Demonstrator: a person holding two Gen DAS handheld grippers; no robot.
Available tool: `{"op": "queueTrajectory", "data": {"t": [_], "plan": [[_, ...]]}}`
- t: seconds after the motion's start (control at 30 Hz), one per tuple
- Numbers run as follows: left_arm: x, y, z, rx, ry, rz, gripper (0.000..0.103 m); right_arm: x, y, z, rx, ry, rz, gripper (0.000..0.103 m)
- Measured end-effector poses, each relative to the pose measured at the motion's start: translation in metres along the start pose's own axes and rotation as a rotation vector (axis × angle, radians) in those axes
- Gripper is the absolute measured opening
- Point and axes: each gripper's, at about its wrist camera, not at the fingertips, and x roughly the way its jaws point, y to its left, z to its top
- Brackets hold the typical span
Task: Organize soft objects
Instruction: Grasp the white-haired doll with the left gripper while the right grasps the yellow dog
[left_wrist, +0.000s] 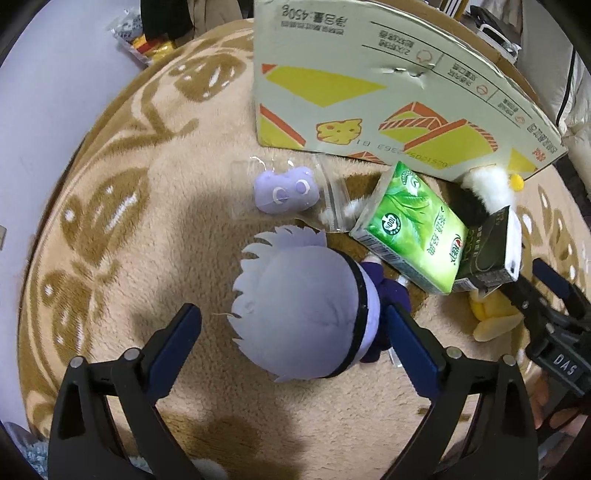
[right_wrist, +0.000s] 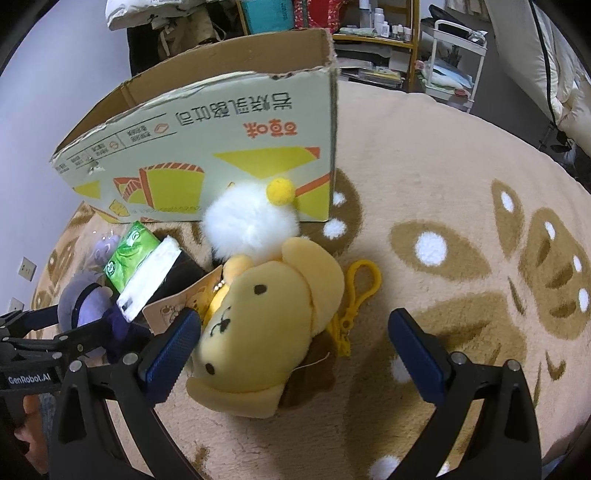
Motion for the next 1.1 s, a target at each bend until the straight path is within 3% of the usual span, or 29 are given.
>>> {"op": "queueTrajectory", "data": {"t": [0.17,0.33,0.57,0.7,0.87,1.1], "plan": [[-0.004,-0.003,-0.002,0.014,-0.006,-0.053,0.07,0.002,0.008,-0.003,-0.013,0.014,0.022,0.098],[-0.017,-0.007,-0.003,0.029,-0.083,-0.042,0.06,0.001,0.014,-0.005,-0.022,0.024,0.063,0.082],[-0.031,-0.016,-0.006,0.072,-0.147,0.009,0.057,0.0,0.013,-0.006,-0.017,0.028,0.072,0.075],[-0.047,-0.015,-0.013,0.051,-0.198,-0.012,0.057,-0.012,0.008,-0.004,-0.026,0.005,0.057,0.072],[-0.054,-0.012,-0.017,0.028,-0.229,0.017,0.057,-0.028,0.004,-0.005,-0.022,-0.043,0.051,0.071],[-0.077,-0.014,-0.025,0.039,-0.354,0.115,0.058,-0.051,-0.007,-0.005,0.015,-0.132,0.076,0.071]]}}
